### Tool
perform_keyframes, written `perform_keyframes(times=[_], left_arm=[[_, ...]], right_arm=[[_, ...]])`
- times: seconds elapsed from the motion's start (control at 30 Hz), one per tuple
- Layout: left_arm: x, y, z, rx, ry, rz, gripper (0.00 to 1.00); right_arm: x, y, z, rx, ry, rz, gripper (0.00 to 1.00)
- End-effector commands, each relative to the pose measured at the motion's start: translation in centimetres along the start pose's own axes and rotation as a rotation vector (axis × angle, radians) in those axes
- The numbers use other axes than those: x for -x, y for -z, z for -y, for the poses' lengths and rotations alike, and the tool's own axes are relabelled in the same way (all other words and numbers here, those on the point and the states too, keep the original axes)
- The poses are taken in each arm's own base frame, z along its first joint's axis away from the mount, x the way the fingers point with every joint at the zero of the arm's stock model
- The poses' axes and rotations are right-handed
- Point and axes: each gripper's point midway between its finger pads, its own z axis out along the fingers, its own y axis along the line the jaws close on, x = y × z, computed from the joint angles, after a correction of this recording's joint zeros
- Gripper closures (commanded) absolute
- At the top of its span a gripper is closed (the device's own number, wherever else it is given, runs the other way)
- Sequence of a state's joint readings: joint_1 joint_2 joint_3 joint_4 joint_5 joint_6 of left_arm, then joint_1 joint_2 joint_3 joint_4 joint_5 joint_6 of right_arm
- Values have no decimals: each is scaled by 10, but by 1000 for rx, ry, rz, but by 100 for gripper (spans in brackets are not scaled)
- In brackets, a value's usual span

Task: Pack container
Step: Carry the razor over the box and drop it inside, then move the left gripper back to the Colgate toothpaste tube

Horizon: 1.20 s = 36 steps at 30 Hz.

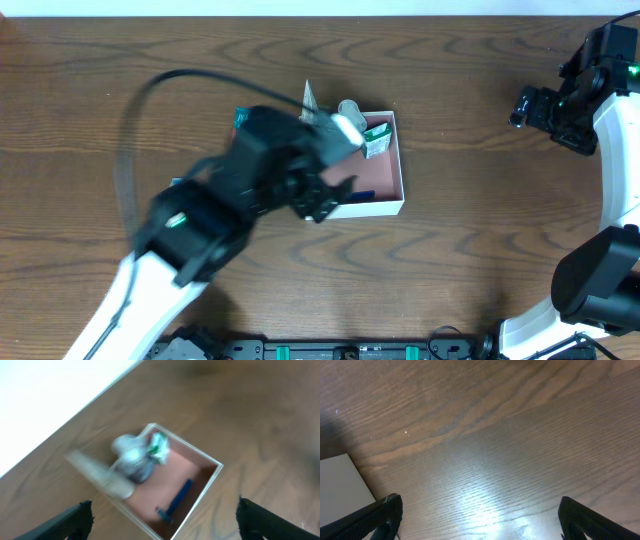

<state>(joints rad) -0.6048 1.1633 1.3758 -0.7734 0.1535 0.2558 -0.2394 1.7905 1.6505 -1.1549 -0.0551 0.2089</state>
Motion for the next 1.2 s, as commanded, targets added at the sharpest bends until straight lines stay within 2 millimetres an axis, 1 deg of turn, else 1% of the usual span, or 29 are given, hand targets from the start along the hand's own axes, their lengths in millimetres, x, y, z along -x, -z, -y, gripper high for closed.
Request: perform_keyframes(times=[0.0,0.03,0.13,0.23,0.3,0.33,0.4,0.47,0.6,0.7,0.73,0.8,0.9,1.03,1.1,1.17], left_arm=[[-17,23,-60,261,311,-11,1],[-28,32,-80,354,410,-21,2],[-52,44,-119,486,562,-53,2],[-71,43,-145,555,623,-90,2],[-81,37,-156,576,648,-123,2],[-85,31,-157,567,656,-141,2],[-91,14,-154,517,668,-184,2],[-101,0,-153,493,678,-242,2],[-124,-29,-161,492,725,-337,2],[-148,-48,-171,538,922,-384,2],[-159,-54,-174,563,1012,-401,2],[-179,-64,-179,614,1167,-436,2],[-203,-74,-183,670,1310,-481,2],[-223,-85,-182,695,1362,-546,2],[-231,-91,-181,696,1361,-576,2],[-237,-97,-182,681,1320,-608,2]], right_arm=[[6,11,1,3,-6,33,1],[6,11,1,3,-6,33,1],[6,11,1,3,-6,33,1],[6,11,1,3,-6,33,1],[6,11,1,3,-6,33,1],[6,11,1,3,-6,33,1],[6,11,1,3,-6,33,1],[6,11,1,3,-6,33,1],[6,11,1,3,-6,33,1],[6,11,1,3,-6,33,1],[6,11,1,3,-6,33,1],[6,11,1,3,-6,33,1],[6,11,1,3,-6,33,1],[6,11,1,3,-6,33,1],[6,11,1,3,-6,33,1],[6,11,1,3,-6,33,1]])
